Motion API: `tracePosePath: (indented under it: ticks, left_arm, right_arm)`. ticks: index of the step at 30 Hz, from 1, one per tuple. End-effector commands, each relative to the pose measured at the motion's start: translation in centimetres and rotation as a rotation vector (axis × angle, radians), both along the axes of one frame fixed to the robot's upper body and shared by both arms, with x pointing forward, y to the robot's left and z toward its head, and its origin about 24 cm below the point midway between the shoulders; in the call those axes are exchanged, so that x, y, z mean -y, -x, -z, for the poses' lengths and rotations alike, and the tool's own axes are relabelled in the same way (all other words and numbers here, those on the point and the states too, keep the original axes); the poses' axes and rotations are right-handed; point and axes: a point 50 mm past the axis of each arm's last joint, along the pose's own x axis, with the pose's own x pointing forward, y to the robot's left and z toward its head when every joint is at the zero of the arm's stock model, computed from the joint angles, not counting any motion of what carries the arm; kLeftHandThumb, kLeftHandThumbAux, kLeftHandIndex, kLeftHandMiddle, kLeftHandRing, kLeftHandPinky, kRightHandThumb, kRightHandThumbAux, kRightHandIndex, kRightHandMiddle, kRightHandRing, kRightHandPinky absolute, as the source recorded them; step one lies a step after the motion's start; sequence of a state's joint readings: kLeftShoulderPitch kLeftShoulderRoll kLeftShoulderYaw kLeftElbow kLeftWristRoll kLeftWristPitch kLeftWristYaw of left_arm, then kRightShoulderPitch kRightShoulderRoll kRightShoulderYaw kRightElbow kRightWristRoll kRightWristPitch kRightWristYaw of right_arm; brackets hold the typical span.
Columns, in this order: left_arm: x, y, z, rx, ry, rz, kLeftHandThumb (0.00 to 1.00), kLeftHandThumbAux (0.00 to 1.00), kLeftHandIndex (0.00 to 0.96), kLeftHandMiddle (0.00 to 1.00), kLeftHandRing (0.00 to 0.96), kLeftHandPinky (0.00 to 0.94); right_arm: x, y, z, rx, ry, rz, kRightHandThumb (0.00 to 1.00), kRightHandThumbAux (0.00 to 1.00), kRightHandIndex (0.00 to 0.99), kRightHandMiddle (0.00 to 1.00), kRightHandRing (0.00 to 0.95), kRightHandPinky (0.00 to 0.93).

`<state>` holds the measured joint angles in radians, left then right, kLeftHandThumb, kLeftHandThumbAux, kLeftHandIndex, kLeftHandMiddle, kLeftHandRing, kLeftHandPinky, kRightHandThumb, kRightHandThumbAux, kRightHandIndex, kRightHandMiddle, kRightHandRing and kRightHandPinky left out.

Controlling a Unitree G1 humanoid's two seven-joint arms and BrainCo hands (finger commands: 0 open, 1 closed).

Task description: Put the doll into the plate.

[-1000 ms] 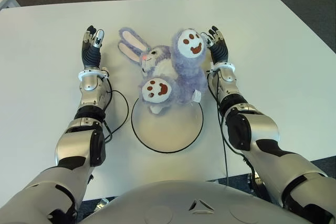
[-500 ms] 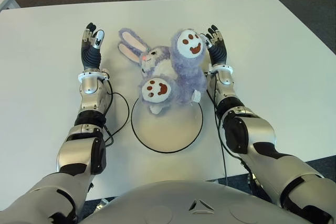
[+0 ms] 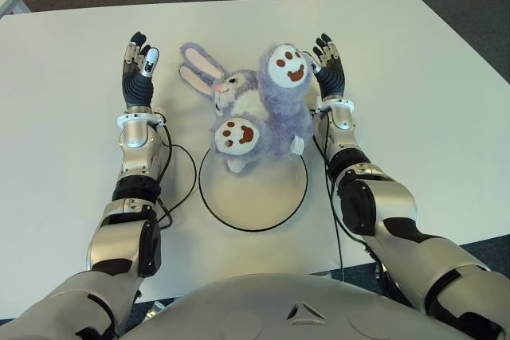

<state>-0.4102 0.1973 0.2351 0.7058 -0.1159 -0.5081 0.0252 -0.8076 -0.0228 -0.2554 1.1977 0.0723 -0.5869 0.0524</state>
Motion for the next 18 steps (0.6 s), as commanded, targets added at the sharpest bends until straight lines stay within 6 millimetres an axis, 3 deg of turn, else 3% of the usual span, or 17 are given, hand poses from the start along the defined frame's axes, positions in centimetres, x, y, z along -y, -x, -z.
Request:
tracePosePath:
  ticks: [1,18]
  left_arm:
    - [0.5,2.3,3.6,-0.126,0.003,0.014,0.000,0.389,0.000,0.039,0.020,0.000]
    - [0.8,3.6,3.7,-0.089,0.007,0.031,0.000,0.413,0.000,0.052,0.034,0.000]
  right_arm:
    - [0.0,1.9,3.4,-0.088,-0.053,0.011,0.000,0.698,0.032,0.048,0.039,0.041]
    - [0.0,2.6,3.3,-0.025,-0.080,0.014,0.000,0.713,0.040,0.048,0.036,0.044]
